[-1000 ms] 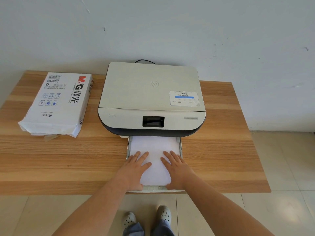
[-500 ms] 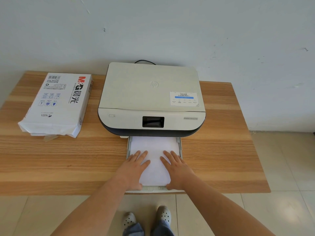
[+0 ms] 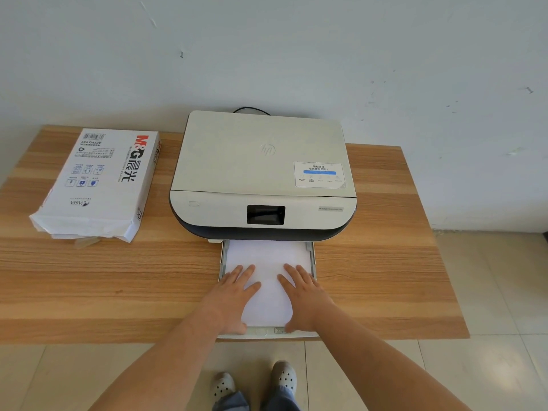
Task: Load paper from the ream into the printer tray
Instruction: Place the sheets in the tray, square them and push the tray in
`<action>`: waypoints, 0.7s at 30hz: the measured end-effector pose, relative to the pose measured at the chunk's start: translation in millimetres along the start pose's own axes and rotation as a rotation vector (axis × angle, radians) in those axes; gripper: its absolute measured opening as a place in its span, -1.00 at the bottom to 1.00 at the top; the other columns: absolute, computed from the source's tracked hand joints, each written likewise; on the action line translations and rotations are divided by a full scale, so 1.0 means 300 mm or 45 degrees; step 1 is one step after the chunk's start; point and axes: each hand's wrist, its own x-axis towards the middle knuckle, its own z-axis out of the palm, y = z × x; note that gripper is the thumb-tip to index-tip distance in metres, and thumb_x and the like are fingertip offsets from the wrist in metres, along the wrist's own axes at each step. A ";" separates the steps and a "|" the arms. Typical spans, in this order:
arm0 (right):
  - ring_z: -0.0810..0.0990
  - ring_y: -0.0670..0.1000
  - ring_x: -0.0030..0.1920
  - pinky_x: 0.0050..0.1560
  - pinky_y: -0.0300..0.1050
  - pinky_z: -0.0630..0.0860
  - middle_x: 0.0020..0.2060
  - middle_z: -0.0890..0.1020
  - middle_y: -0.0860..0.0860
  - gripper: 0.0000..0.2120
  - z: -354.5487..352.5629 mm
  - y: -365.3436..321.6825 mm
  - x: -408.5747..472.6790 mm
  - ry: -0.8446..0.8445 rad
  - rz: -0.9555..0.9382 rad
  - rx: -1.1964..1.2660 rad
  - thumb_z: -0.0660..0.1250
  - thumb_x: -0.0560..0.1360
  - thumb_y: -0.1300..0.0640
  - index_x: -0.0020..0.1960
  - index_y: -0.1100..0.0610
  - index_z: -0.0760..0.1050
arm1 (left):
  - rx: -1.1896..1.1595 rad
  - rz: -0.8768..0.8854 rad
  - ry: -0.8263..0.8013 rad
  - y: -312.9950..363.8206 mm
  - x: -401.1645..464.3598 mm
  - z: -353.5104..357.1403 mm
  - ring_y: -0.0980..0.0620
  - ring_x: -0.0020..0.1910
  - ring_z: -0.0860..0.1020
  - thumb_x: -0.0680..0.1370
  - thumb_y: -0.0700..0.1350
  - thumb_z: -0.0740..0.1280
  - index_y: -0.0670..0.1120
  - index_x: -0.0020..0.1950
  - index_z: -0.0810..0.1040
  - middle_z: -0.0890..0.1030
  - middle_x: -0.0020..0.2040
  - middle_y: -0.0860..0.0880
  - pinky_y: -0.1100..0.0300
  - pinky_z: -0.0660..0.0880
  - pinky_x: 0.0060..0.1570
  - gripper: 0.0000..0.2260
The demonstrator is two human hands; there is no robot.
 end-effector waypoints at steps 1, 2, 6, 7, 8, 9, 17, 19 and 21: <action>-0.33 0.15 0.51 0.49 0.13 -0.18 0.54 -0.31 0.04 0.09 -0.003 0.003 0.002 0.006 0.011 0.026 0.43 0.37 -0.23 0.56 0.02 -0.26 | -0.004 0.003 0.004 -0.003 0.000 0.001 -0.09 0.52 -0.26 0.43 0.10 0.37 0.08 0.54 -0.10 -0.31 0.55 -0.03 -0.01 -0.11 0.46 -0.16; -0.35 0.14 0.51 0.49 0.13 -0.18 0.53 -0.33 0.03 0.09 -0.004 0.004 0.004 0.012 0.021 0.049 0.42 0.37 -0.25 0.56 0.00 -0.27 | -0.005 0.004 0.007 -0.004 0.000 0.001 -0.09 0.52 -0.26 0.43 0.10 0.36 0.09 0.54 -0.09 -0.31 0.55 -0.02 0.00 -0.11 0.46 -0.16; -0.37 0.14 0.51 0.49 0.15 -0.20 0.53 -0.34 0.01 0.04 0.005 -0.004 0.011 0.023 0.017 0.041 0.36 0.39 -0.30 0.55 -0.06 -0.28 | -0.006 0.002 0.006 -0.001 0.000 0.000 -0.09 0.52 -0.26 0.44 0.08 0.36 0.12 0.54 -0.10 -0.31 0.55 -0.01 -0.02 -0.10 0.46 -0.17; -0.36 0.14 0.51 0.49 0.15 -0.20 0.53 -0.34 0.01 0.03 0.009 -0.007 0.011 0.025 0.020 0.039 0.36 0.40 -0.29 0.55 -0.06 -0.28 | -0.012 0.002 0.002 0.000 0.001 0.000 -0.09 0.52 -0.26 0.44 0.07 0.36 0.15 0.53 -0.10 -0.32 0.55 -0.01 -0.03 -0.10 0.47 -0.18; -0.36 0.14 0.51 0.49 0.14 -0.20 0.53 -0.34 0.01 0.03 0.011 -0.008 0.012 0.027 0.024 0.040 0.36 0.41 -0.29 0.55 -0.06 -0.28 | -0.014 0.003 -0.005 -0.001 0.000 0.000 -0.09 0.52 -0.27 0.44 0.06 0.36 0.20 0.52 -0.11 -0.33 0.54 0.00 -0.04 -0.09 0.47 -0.18; -0.36 0.15 0.51 0.49 0.14 -0.21 0.53 -0.35 0.02 0.02 0.013 -0.008 0.012 0.027 0.026 0.041 0.36 0.41 -0.28 0.55 -0.05 -0.28 | -0.012 0.004 -0.014 -0.001 0.000 0.000 -0.09 0.51 -0.28 0.44 0.06 0.36 0.23 0.51 -0.10 -0.34 0.54 0.00 -0.05 -0.08 0.48 -0.19; -0.38 0.12 0.50 0.48 0.11 -0.21 0.52 -0.38 -0.01 0.01 0.032 0.005 0.005 0.023 0.011 0.036 0.32 0.42 -0.31 0.54 -0.07 -0.31 | -0.028 -0.002 -0.036 -0.001 -0.005 -0.007 -0.08 0.51 -0.29 0.46 0.06 0.35 0.26 0.51 -0.09 -0.35 0.54 0.02 -0.05 -0.06 0.47 -0.22; -0.38 0.11 0.50 0.48 0.10 -0.19 0.52 -0.38 -0.02 0.02 0.033 0.014 0.004 0.012 0.002 0.031 0.33 0.41 -0.31 0.54 -0.08 -0.31 | -0.027 -0.001 -0.047 -0.001 -0.004 -0.008 -0.08 0.51 -0.30 0.46 0.06 0.35 0.26 0.51 -0.09 -0.35 0.54 0.02 -0.06 -0.07 0.47 -0.22; -0.37 0.11 0.51 0.48 0.10 -0.18 0.52 -0.37 -0.02 0.03 0.028 0.015 0.005 0.000 -0.004 0.028 0.35 0.41 -0.30 0.55 -0.07 -0.30 | -0.016 0.000 -0.060 0.001 -0.005 -0.012 -0.09 0.51 -0.30 0.46 0.05 0.35 0.26 0.51 -0.09 -0.36 0.53 0.01 -0.07 -0.07 0.47 -0.22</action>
